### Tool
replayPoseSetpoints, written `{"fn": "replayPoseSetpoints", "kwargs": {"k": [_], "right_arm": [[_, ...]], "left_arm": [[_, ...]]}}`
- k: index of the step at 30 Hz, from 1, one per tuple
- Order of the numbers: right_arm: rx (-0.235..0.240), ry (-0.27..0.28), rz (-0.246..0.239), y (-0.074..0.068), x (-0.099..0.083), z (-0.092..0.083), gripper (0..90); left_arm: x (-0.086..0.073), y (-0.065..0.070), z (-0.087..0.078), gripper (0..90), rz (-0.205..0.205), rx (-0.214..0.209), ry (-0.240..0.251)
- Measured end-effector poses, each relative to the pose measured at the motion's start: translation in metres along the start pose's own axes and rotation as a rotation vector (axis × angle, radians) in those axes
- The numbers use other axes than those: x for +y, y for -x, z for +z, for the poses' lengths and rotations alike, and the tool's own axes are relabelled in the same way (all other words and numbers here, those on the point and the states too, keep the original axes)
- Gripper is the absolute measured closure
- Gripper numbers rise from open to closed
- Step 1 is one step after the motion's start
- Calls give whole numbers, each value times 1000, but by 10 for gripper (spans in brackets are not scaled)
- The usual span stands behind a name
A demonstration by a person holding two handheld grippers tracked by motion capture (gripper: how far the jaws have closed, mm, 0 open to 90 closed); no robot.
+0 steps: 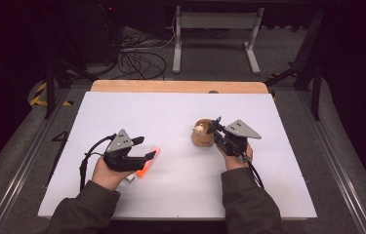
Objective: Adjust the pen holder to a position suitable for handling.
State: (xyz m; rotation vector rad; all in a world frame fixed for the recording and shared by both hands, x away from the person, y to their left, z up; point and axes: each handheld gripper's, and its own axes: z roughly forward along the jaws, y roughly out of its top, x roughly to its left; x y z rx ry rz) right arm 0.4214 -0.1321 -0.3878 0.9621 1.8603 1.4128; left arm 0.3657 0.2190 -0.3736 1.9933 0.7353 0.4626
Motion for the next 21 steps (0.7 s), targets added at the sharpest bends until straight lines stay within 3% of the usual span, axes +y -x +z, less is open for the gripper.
{"fn": "replayPoseSetpoints", "kwargs": {"k": [8, 14, 21], "right_arm": [[14, -28, 10, 0, -4, 4, 786], [24, -23, 16, 1, -3, 0, 676], [36, 23, 14, -1, 5, -13, 494]], "left_arm": [[-4, 1, 1, 332, -4, -2, -9], [-10, 3, 1, 332, -13, 1, -14], [-12, 5, 2, 329, -14, -9, -18]]}}
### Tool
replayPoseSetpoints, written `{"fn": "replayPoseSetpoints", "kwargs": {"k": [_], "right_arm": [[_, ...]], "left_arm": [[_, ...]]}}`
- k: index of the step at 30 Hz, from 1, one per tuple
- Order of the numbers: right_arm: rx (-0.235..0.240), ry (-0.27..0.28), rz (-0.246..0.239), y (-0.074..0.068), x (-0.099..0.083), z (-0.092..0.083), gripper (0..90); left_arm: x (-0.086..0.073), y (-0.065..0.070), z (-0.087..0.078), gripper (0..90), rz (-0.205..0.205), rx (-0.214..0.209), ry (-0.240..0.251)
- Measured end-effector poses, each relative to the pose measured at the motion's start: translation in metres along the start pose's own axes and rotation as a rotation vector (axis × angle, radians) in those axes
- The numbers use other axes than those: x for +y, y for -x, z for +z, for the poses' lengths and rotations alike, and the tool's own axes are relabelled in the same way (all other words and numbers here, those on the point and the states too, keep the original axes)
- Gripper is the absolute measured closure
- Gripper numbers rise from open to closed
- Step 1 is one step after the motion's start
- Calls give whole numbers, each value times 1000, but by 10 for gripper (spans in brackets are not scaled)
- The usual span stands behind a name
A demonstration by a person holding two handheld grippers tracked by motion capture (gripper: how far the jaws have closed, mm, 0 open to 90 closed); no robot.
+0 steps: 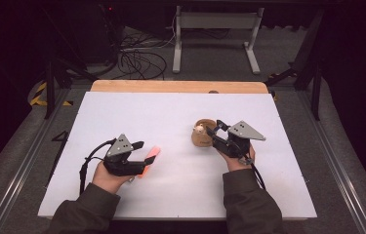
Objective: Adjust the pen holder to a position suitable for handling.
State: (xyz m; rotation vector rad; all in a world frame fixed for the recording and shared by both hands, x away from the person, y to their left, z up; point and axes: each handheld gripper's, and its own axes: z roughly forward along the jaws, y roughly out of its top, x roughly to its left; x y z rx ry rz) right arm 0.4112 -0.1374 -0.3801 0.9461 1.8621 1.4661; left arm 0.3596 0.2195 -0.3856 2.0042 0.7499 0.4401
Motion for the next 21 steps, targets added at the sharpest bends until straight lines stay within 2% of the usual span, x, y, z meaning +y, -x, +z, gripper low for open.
{"fn": "replayPoseSetpoints", "kwargs": {"k": [8, 14, 21], "right_arm": [[34, 42, -5, -8, 8, -12, 356], [64, 69, -22, -17, 15, -20, 312], [111, 80, -49, -30, 21, -22, 283]], "left_arm": [[-3, -1, -3, 329, -13, 8, -10], [-9, 2, -4, 328, -25, 33, -35], [-17, 4, -1, 338, -48, 43, -78]]}}
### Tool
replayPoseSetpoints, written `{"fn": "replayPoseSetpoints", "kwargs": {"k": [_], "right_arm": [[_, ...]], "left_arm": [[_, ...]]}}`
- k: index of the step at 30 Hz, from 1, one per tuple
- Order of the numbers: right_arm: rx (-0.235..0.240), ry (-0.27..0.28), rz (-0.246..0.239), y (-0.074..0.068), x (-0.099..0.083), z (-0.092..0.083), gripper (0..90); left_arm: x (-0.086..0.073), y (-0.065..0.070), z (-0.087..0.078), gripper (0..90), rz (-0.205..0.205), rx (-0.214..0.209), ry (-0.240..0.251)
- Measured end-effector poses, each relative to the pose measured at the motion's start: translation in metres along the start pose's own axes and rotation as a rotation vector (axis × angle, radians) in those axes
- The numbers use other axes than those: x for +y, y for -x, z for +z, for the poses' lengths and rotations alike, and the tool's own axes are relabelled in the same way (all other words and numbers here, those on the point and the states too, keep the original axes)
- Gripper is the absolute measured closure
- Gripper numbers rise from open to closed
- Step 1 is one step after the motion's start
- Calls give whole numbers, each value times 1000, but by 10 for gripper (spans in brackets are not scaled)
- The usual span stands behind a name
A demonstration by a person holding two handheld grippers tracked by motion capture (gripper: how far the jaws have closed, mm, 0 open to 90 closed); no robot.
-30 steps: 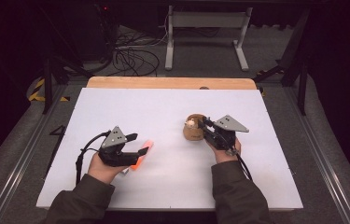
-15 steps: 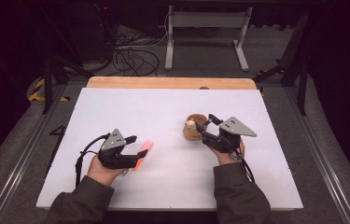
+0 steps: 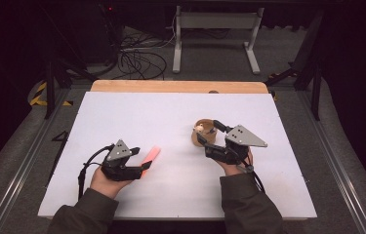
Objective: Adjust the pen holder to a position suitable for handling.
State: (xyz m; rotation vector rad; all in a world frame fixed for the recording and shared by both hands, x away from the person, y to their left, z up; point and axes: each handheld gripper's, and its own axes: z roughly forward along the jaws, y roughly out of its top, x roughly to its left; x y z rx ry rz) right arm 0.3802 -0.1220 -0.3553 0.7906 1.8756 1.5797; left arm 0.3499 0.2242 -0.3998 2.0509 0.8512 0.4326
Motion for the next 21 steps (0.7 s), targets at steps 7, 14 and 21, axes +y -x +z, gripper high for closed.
{"fn": "replayPoseSetpoints", "kwargs": {"k": [7, 14, 21], "right_arm": [[27, -7, -14, -9, 0, 3, 268], [50, -5, -28, -14, -1, 6, 268], [66, -14, -32, -18, -2, 8, 268]], "left_arm": [[-9, 2, 6, 351, -12, 18, -55], [-15, 1, 13, 378, -45, 58, -113], [-17, 3, 20, 415, -36, 69, -160]]}}
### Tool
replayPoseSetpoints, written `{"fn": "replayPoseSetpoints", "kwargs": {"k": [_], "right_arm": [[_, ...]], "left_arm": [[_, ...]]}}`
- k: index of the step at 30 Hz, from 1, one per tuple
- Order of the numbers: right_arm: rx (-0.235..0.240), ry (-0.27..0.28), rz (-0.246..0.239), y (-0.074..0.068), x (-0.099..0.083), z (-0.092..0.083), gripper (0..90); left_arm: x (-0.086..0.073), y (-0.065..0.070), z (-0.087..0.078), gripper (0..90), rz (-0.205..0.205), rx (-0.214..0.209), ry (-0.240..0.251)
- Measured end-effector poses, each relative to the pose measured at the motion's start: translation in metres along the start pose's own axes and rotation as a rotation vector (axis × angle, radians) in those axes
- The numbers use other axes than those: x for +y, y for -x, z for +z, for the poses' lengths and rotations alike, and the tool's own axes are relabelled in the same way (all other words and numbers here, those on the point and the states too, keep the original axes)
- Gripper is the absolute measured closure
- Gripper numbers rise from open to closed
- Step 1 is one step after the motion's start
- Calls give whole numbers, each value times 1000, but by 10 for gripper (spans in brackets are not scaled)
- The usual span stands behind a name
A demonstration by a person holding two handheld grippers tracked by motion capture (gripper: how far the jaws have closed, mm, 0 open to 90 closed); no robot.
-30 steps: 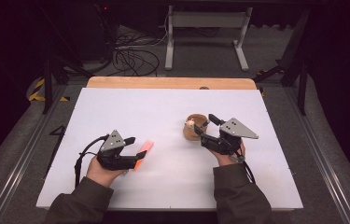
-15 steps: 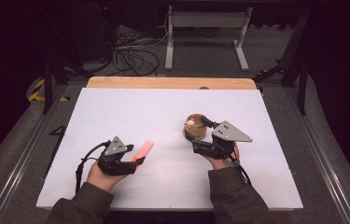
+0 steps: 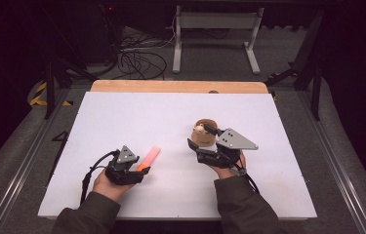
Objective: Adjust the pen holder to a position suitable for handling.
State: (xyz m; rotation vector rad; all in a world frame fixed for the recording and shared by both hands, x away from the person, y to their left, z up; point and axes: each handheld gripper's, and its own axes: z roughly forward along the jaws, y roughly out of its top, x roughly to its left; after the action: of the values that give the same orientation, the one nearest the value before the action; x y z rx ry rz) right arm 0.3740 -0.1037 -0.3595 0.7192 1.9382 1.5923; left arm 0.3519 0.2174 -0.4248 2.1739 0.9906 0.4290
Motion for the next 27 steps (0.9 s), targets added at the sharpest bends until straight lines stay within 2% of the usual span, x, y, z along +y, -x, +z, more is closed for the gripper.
{"fn": "replayPoseSetpoints", "kwargs": {"k": [3, 8, 9, 20, 27], "right_arm": [[8, -3, -4, -1, -1, 1, 268], [18, -5, -14, -3, -1, 3, 269], [20, -5, -14, -4, -1, 4, 269], [35, -14, -22, -7, -1, 6, 269], [47, -33, -48, -9, -3, 8, 269]], "left_arm": [[-1, 0, 2, 417, -19, 2, -10], [-2, 1, 7, 447, -27, 1, -39], [-2, 2, 9, 457, -22, 1, -49], [-2, 9, 11, 594, 7, 9, -32], [-2, 11, 11, 635, 28, 4, -23]]}}
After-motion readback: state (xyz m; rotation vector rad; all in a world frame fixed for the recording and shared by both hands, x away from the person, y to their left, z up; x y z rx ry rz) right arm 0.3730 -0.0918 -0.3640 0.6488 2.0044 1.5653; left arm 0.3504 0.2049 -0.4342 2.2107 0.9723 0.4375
